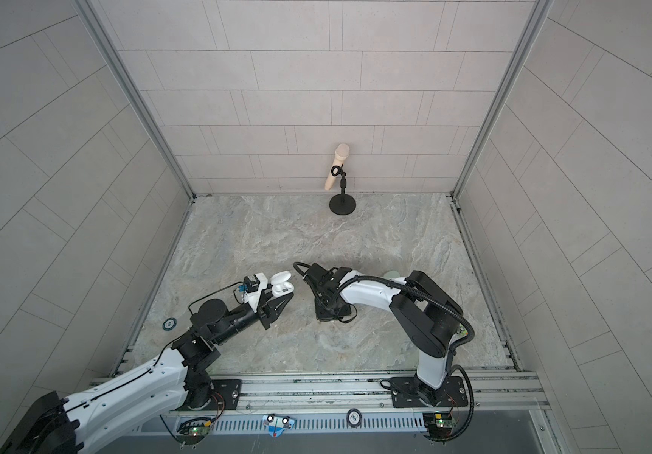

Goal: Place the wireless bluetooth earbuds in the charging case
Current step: 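Lower the right gripper onto the white earbud and close on it, then lift the earbud and carry it with the right gripper to the case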

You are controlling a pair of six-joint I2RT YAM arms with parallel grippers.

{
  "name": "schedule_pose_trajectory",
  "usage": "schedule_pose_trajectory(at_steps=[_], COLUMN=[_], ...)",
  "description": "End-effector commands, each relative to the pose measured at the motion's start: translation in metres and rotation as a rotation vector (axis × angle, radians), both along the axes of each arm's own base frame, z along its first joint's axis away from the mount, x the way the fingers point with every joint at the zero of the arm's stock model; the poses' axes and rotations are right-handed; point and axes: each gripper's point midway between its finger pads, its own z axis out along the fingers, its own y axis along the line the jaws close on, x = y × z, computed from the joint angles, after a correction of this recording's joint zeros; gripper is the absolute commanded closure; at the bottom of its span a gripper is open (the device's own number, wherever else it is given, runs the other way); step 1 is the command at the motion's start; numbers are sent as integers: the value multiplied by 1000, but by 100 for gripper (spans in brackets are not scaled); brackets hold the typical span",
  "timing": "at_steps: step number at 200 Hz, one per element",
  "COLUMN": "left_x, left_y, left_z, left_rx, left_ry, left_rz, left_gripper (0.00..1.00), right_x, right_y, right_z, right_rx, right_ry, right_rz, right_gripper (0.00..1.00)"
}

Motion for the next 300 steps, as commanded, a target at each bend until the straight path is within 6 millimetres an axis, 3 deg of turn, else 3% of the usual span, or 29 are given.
schedule_pose_trajectory(at_steps=[1, 53, 108, 152, 215, 300], left_x=[-2, -3, -4, -4, -2, -11], left_y=[-3, -14, -31, -51, -79, -109], left_z=[3, 7, 18, 32, 56, 78], left_rx=[-1, -4, -31, -65, -113, -198], left_ry=[-19, -14, -19, -36, -63, -76], left_rz=[-23, -79, -164, -255, -394, -576], left_gripper=[89, 88, 89, 89, 88, 87], right_x=[0, 17, 28, 19, -5, -27], right_y=[-13, -22, -22, -34, -28, -30], right_z=[11, 50, 121, 179, 247, 294], right_rx=[-29, 84, 331, 495, 705, 837], right_ry=[-32, -122, -228, -293, -370, -474], right_rz=[-6, -19, 22, 75, 209, 313], right_gripper=[87, 88, 88, 87, 87, 86])
